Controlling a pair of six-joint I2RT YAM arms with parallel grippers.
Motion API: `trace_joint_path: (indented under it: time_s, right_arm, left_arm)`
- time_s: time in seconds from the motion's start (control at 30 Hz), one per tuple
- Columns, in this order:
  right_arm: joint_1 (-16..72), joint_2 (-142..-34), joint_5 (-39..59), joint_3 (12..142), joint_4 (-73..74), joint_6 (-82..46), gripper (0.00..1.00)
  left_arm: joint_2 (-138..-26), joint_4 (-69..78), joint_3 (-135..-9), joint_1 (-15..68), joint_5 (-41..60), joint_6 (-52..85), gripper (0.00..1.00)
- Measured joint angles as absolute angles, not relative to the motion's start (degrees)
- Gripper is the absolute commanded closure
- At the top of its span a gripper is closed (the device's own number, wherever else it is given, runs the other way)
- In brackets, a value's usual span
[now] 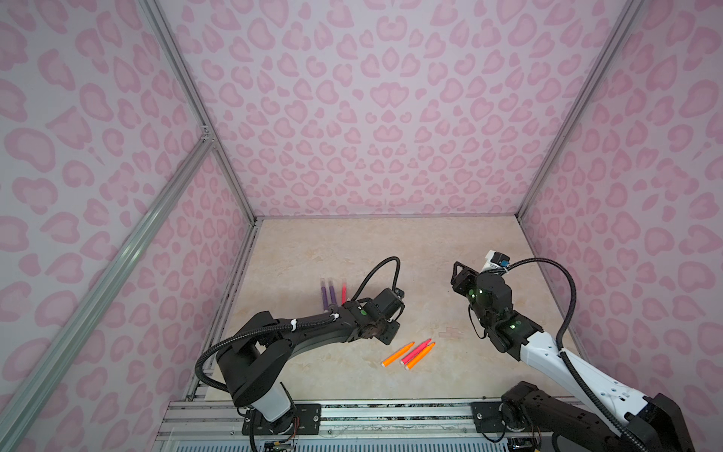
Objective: Insert the pens into the pen caps
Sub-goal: 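Move the left gripper over the orange highlighters and lower onto one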
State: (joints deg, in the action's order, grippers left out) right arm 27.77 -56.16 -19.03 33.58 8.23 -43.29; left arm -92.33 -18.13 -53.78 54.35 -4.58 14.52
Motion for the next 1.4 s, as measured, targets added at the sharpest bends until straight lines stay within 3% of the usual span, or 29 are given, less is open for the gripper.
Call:
trace_joint_path:
  time_s: [0.73, 1.4]
  right_arm:
    - [25.50, -55.18, -16.27, 32.47, 7.46, -43.11, 0.47]
    - [25.47, -55.81, -14.11, 32.88, 7.38, -43.20, 0.47]
  left_arm:
    - [-94.67, -15.64, -52.47, 59.92, -0.86, 10.17, 0.48]
    - [-98.17, -17.08, -52.95, 63.81, -2.76, 9.37, 0.54]
